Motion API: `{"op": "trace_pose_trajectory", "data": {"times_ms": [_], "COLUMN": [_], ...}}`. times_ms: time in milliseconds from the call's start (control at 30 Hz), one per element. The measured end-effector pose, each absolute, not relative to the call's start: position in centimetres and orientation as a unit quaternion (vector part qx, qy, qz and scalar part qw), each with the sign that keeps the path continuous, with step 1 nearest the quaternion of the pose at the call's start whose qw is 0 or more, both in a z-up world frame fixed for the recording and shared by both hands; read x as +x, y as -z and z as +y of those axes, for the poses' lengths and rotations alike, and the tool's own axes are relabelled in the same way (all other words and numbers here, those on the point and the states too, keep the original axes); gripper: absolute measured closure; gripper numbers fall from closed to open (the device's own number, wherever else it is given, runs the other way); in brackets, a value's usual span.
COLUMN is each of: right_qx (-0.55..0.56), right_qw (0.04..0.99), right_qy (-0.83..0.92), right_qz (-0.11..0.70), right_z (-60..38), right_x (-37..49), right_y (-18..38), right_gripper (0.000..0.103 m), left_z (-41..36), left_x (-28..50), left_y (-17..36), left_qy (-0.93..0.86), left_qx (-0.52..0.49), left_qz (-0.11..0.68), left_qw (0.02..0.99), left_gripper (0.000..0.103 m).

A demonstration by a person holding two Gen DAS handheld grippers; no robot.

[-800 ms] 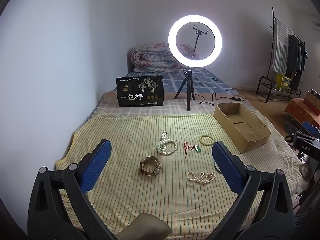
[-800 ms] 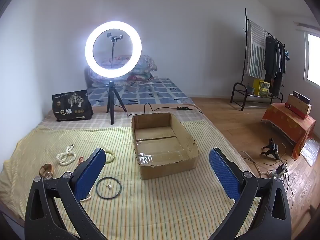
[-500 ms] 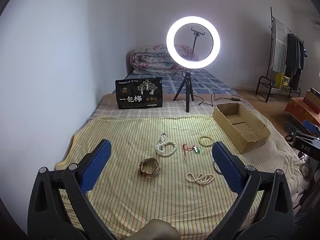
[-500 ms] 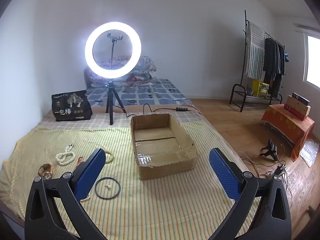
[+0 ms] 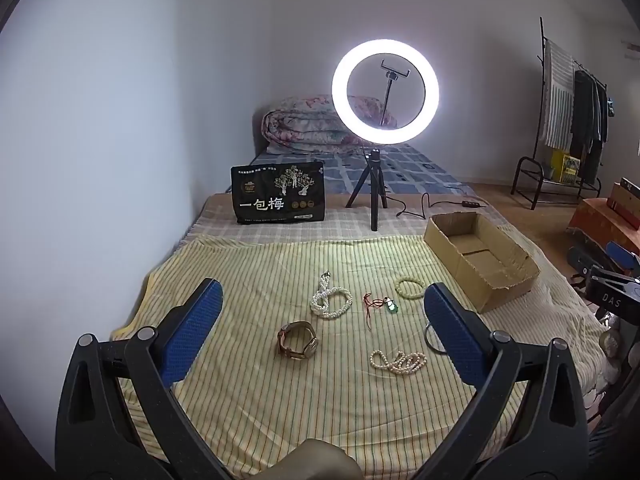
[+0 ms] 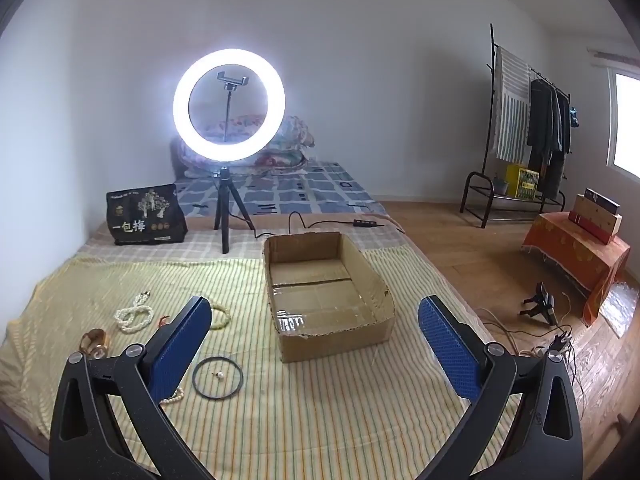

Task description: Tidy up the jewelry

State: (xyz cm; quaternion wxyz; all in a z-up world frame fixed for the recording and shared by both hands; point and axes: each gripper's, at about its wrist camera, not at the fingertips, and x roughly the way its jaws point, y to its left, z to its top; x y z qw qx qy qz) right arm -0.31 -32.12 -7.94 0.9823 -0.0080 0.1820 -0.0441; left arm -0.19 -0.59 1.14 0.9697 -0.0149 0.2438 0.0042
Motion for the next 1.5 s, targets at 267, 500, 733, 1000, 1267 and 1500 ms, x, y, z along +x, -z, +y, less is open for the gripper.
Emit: {"op": "trace_pose_trajectory", "data": {"times_ms": [267,500,733,1000,1267,1500], "right_qx": [-0.007,-0.012,-0.009,-0.012,-0.013,-0.013], "right_qw": [0.983,0.983,0.983,0.983,0.983,0.983], "right_qy": [0.045,0.044,0.044,0.042,0.042,0.04], "right_qz": [0.179,0.177,0.177,0.177,0.177,0.178], "right_z": [-32.26,-31.92,-31.95,-31.87,-31.81,-31.96], "right_x": [-0.44,-0.48,-0.52,-0.65,-0.67,-0.74], "right_y": [7.74,7.5,7.7,7.8,7.85,7.95], "right_gripper": [0.0,0.0,0.0,0.0,0.0,0.0], "left_z": [-0.72,-0.91,-1.14,-1.16,-1.15,-1.29], "left_x": [-0.09,0.2,-0.43,-0.51,-0.6,-0.45], "left_y": [-1.41,-1.53,-1.46,-1.39,-1.37,-1.37], "left_qy": [-0.006,-0.008,-0.007,-0.008,-0.008,-0.008], "left_qx": [-0.012,-0.008,-0.008,-0.009,-0.008,-0.008], "left_qz": [0.238,0.234,0.231,0.231,0.23,0.231], "left_qw": [0.971,0.972,0.973,0.973,0.973,0.973], "left_gripper": [0.0,0.0,0.0,0.0,0.0,0.0]}}
